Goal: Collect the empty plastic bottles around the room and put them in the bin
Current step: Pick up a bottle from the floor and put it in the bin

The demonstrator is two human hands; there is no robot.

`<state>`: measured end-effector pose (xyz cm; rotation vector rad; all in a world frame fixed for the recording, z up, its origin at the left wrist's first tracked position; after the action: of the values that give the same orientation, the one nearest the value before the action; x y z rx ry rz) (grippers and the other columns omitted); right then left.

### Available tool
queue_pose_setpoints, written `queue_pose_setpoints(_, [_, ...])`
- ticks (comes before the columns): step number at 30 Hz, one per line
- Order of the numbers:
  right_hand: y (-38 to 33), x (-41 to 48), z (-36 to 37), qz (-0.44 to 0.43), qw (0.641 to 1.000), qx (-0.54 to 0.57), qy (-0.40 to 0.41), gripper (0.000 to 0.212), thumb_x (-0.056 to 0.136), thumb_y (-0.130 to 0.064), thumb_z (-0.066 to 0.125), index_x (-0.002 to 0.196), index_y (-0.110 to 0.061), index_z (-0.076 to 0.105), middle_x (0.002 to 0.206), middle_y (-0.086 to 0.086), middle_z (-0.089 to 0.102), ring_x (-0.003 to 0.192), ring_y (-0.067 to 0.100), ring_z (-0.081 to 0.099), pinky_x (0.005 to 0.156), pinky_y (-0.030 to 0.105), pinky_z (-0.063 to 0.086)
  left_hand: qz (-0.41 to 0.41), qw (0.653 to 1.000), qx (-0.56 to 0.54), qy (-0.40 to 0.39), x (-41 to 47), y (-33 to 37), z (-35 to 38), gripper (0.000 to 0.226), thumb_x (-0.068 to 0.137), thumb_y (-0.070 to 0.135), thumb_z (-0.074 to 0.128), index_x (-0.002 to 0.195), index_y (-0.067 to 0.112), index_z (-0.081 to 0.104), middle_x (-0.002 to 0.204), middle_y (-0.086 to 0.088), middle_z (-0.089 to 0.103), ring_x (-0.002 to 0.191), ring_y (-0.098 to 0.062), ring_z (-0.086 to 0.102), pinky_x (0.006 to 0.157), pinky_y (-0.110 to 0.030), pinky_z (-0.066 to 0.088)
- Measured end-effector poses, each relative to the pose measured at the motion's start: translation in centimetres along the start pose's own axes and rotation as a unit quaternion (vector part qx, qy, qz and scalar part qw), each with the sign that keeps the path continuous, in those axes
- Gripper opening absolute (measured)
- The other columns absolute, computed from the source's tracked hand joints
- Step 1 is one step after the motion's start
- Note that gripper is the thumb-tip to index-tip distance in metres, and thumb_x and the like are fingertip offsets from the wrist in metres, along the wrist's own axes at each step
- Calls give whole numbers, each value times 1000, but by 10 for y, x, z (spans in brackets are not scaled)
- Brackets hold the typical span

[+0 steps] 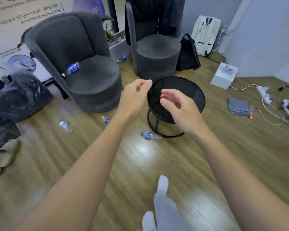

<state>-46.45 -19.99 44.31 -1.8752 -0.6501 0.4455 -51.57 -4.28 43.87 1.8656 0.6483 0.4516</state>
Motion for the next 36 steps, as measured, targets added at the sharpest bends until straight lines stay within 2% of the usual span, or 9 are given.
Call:
queue_pose_setpoints(6, [89, 112, 51, 63, 997, -17, -48, 34, 96, -27, 60, 130, -22, 61, 117, -8, 67, 108, 2, 61, 94, 17, 45, -84, 996, -7, 19, 97, -90, 32, 25, 92, 41, 55, 97, 22, 71, 87, 9, 68, 90, -13, 62, 92, -37, 50])
queue_pose_setpoints(10, [179, 167, 92, 139, 989, -23, -45, 34, 94, -25, 60, 128, -20, 62, 117, -6, 67, 104, 4, 62, 79, 5, 43, -150, 988, -26, 24, 143, -181, 64, 21, 94, 38, 56, 92, 22, 69, 74, 17, 63, 74, -2, 56, 76, -25, 45])
queue_pose_setpoints(13, [265, 197, 130, 204, 977, -51, -37, 33, 95, -23, 58, 128, -19, 62, 116, -4, 66, 100, 8, 61, 66, 2, 41, -203, 977, -52, 28, 164, -268, 97, 17, 95, 36, 55, 94, 24, 68, 76, 20, 60, 76, -1, 54, 76, -23, 43])
queue_pose_setpoints(17, [410, 234, 194, 248, 960, -118, -61, 34, 95, -23, 56, 128, -19, 60, 117, -3, 67, 109, 15, 61, 86, 25, 44, -270, 961, -56, 23, 181, -411, 158, 14, 93, 38, 55, 95, 30, 67, 89, 15, 62, 88, -9, 57, 83, -30, 47])
queue_pose_setpoints(20, [503, 253, 237, 271, 943, -170, -93, 34, 93, -22, 57, 127, -21, 59, 120, -2, 68, 114, 21, 60, 102, 39, 44, -301, 953, -37, 12, 187, -503, 199, 13, 95, 30, 53, 97, 25, 64, 90, 7, 61, 86, -14, 56, 79, -27, 41])
queue_pose_setpoints(22, [569, 265, 267, 272, 926, -231, -126, 33, 92, -25, 56, 125, -24, 58, 121, -1, 68, 115, 24, 60, 104, 46, 42, -334, 943, -19, -1, 192, -567, 228, 18, 96, 28, 51, 105, 20, 65, 101, 0, 64, 95, -18, 57, 81, -26, 41])
queue_pose_setpoints(26, [678, 287, 309, 258, 889, -332, -182, 36, 92, -29, 55, 128, -23, 54, 125, 3, 64, 120, 30, 58, 91, 34, 39, -374, 927, 12, -33, 207, -673, 280, 32, 95, 28, 51, 123, 16, 62, 127, -4, 62, 115, -23, 58, 93, -28, 43])
queue_pose_setpoints(32, [769, 335, 340, 270, 865, -378, -191, 49, 87, -16, 62, 134, -14, 50, 137, 12, 52, 128, 33, 50, 102, 45, 46, -383, 919, 68, -58, 256, -749, 317, 39, 95, 23, 50, 133, 12, 53, 132, -8, 57, 106, -22, 54, 79, -23, 34])
queue_pose_setpoints(36, [803, 317, 358, 304, 805, -455, -229, 69, 78, -39, 73, 139, -18, 45, 138, 8, 50, 131, 33, 46, 104, 47, 43, -404, 907, 100, -67, 258, -776, 323, 36, 89, 16, 50, 117, -3, 60, 124, -24, 62, 111, -37, 60, 71, -30, 39])
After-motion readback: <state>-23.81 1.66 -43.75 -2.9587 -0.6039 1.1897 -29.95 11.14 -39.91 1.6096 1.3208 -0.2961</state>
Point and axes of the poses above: each hand's wrist, its own x-axis towards the middle knuckle, its own z-axis out of the palm, y = z × x, the point moved 1 cm from there along x, towards the middle knuckle
